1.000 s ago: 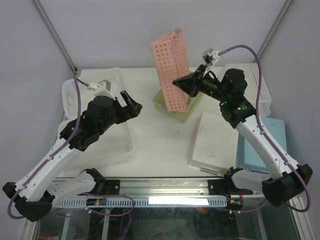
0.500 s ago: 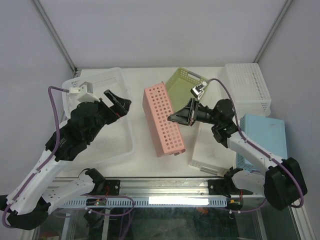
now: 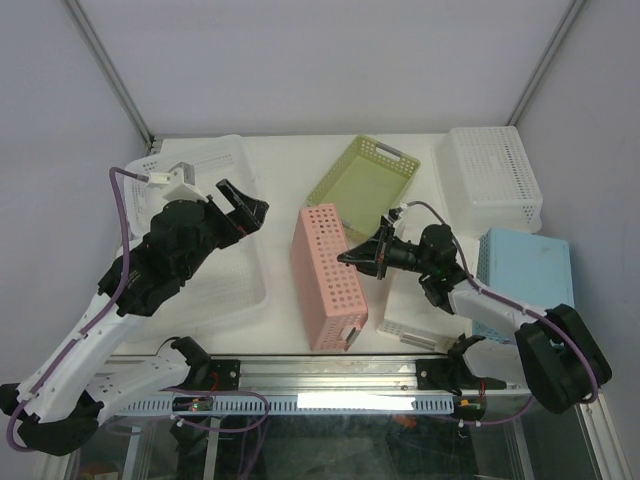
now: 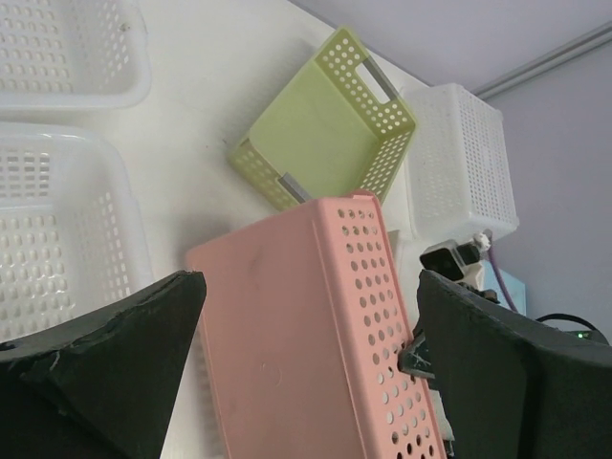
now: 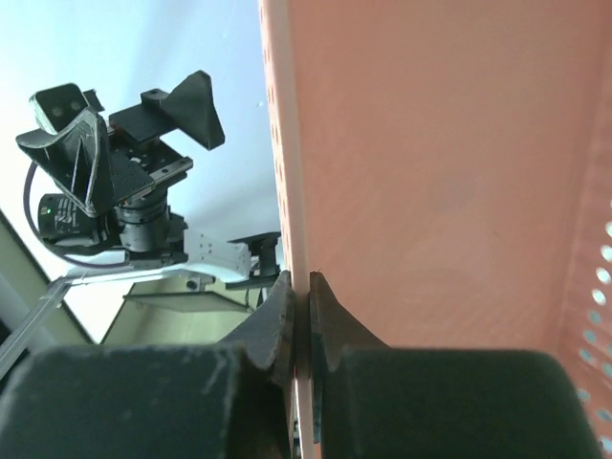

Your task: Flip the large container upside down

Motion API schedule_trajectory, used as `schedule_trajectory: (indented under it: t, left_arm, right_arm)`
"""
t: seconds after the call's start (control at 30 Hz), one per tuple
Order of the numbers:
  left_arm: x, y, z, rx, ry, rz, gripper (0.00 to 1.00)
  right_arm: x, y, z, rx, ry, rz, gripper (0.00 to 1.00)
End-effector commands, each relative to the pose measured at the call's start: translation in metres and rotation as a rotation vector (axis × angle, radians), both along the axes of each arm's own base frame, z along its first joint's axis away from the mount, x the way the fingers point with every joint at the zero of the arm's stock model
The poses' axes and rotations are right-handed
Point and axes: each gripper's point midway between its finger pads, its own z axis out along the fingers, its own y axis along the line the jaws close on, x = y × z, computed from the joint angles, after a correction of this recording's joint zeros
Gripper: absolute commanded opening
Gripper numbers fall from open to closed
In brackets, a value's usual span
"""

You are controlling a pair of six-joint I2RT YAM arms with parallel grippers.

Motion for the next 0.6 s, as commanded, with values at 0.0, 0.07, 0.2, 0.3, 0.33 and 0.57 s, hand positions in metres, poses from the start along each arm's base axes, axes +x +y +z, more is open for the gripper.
schedule_trajectory:
  t: [0.0,0.07,0.2,0.3,0.33,0.57]
  left_arm:
    - [0.004,-0.008,0.011,-0.034,-0.022,-0.022,0.99]
    - [0.005,-0.010,0.009,-0.031,-0.015,-0.028,0.99]
    - [0.008,-0.015,0.006,-0.021,-0.005,-0.042,0.99]
    - [0.010,-0.021,0.004,-0.017,-0.002,-0.058,0.99]
    - [0.011,-0.022,0.003,-0.015,0.001,-0.061,0.99]
    - [0.015,-0.030,-0.001,-0.010,0.011,-0.085,0.99]
  right_arm:
    - [0.008,-0.012,-0.006,-0.124,-0.042,-0.120,0.00]
    - [0.011,-0.022,-0.018,-0.237,-0.059,-0.163,0.00]
    - [0.011,-0.043,-0.040,-0.448,-0.113,-0.197,0.23]
    - [0.009,-0.049,-0.049,-0.514,-0.122,-0.184,0.38]
    - [0.008,-0.051,-0.053,-0.541,-0.122,-0.179,0.44]
    - [0.009,-0.048,-0.053,-0.531,-0.149,-0.162,0.27]
